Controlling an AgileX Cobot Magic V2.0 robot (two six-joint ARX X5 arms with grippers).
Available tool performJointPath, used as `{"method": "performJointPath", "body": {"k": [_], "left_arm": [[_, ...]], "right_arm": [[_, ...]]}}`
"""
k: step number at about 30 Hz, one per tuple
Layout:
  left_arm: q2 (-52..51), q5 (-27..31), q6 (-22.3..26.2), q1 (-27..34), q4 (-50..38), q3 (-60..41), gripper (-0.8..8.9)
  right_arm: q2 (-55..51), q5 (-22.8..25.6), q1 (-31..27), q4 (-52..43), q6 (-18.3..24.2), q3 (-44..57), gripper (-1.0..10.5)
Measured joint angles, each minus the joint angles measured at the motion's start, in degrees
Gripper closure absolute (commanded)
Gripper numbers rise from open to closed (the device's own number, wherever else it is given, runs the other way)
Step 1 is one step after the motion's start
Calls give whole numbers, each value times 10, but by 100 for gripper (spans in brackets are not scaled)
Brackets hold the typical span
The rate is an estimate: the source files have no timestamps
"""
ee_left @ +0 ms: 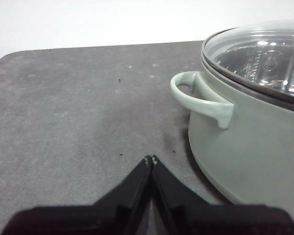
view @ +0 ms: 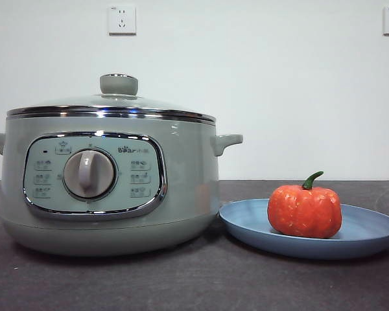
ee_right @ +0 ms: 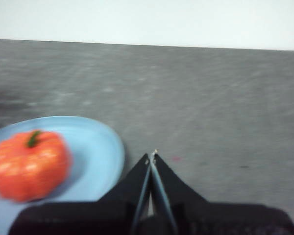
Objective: Take the pumpkin out from the steamer,put the pumpkin in the blue plate,close the lid
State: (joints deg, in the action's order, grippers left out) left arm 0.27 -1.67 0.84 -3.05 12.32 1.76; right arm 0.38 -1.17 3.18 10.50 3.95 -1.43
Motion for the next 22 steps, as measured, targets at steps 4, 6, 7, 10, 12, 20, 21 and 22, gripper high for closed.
{"method": "performJointPath", "body": {"k": [4, 6, 7, 10, 12, 20, 21, 22], "left_arm": [[0, 0, 0, 0, -7, -3, 817], [0, 0, 0, 0, -16, -6, 817], [0, 0, 0, 0, -17, -6, 817], [0, 2, 0, 0, -17, -6, 817], [0, 2, 0, 0, -17, -6, 817], [0, 2, 0, 0, -17, -6, 817], [0, 2, 0, 0, -17, -6, 817], [0, 2, 0, 0, -17, -6, 817]], "right_arm": [[0, 32, -2, -1, 12, 1, 963], [0, 31, -2, -1, 15, 1, 963], [0, 31, -2, -1, 15, 1, 963], [0, 31, -2, -1, 17, 1, 963], [0, 31, -2, -1, 17, 1, 963], [0, 31, -2, -1, 17, 1, 963], [0, 31, -2, -1, 17, 1, 963], [0, 31, -2, -1, 17, 1, 963]]}}
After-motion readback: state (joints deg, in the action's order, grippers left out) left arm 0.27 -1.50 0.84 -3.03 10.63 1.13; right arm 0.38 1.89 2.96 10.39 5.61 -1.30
